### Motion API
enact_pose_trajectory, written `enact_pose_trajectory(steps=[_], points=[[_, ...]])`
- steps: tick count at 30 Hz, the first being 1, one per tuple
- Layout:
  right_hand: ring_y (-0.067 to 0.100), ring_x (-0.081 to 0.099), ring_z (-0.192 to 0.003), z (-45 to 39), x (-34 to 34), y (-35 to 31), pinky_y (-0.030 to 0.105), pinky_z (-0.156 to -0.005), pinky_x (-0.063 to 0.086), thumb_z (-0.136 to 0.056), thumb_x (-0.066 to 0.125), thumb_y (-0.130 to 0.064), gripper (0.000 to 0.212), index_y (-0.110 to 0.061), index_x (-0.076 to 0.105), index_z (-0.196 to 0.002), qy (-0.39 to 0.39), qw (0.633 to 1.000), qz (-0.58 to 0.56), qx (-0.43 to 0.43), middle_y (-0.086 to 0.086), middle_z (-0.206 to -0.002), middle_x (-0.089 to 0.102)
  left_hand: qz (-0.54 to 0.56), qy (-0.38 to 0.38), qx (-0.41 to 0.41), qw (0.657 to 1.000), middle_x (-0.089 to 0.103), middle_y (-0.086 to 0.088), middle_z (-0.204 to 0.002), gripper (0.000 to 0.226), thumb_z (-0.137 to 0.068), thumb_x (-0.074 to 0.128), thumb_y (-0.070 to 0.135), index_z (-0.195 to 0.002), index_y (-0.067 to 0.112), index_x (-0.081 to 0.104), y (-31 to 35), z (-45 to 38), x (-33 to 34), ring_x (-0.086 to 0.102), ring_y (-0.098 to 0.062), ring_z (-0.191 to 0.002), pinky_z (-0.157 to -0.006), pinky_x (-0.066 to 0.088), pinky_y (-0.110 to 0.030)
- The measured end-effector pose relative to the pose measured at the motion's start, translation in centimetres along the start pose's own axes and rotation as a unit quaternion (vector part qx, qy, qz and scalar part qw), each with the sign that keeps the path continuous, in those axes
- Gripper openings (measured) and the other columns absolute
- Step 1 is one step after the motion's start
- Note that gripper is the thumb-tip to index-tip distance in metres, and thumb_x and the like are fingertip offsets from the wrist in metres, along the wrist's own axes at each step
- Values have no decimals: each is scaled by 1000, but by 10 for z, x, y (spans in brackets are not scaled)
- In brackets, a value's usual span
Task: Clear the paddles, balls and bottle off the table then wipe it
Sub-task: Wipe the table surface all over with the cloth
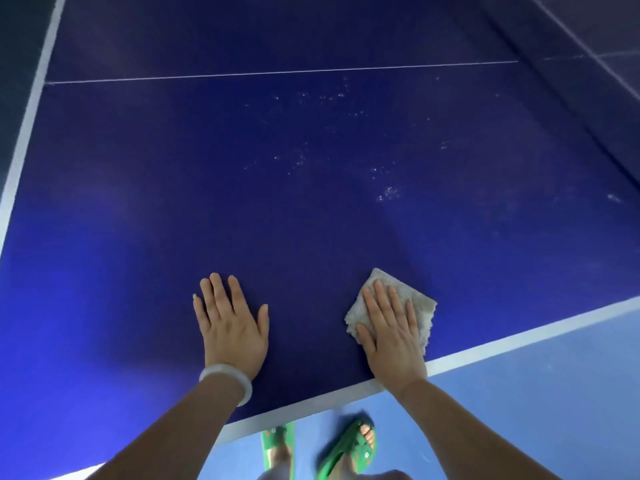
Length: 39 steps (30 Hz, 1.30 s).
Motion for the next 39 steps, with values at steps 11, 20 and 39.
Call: enact_pose_trajectory(steps=[11,20,39], points=[[13,5,-151,25,-7,24,43,-121,6,-100,31,-41,59,-26,19,-156,-10,997,-13,-79,-9,-163,12,78,-38,104,991,0,-16,-163,64,-103,27,37,-156,11,3,165,5,16,-5,-30,-151,-123,-2,-42],[17,9,-151,-2,-62,229,42,-122,4,-98,19,-46,59,-26,18,-153,38,995,-2,88,-7,-162,14,-3,-24,-50,998,-10,-29,-158,75,-98,10,53,-154,5,-3,214,8,52,-12,-43,-147,-119,-4,-57],[19,-4,-152,-31,-76,254,47,-122,-3,-100,18,-46,62,-21,7,-156,80,966,-19,245,1,-164,4,-24,1,-57,998,11,-31,-157,73,-96,7,46,-152,0,19,217,8,46,6,-44,-148,-119,9,-58]])
Point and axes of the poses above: each hand's wrist, its own z-axis away from the middle knuckle, its own x-axis out of the palm, y = z × x, the point moved 9 cm from there along -z, towards the middle knuckle
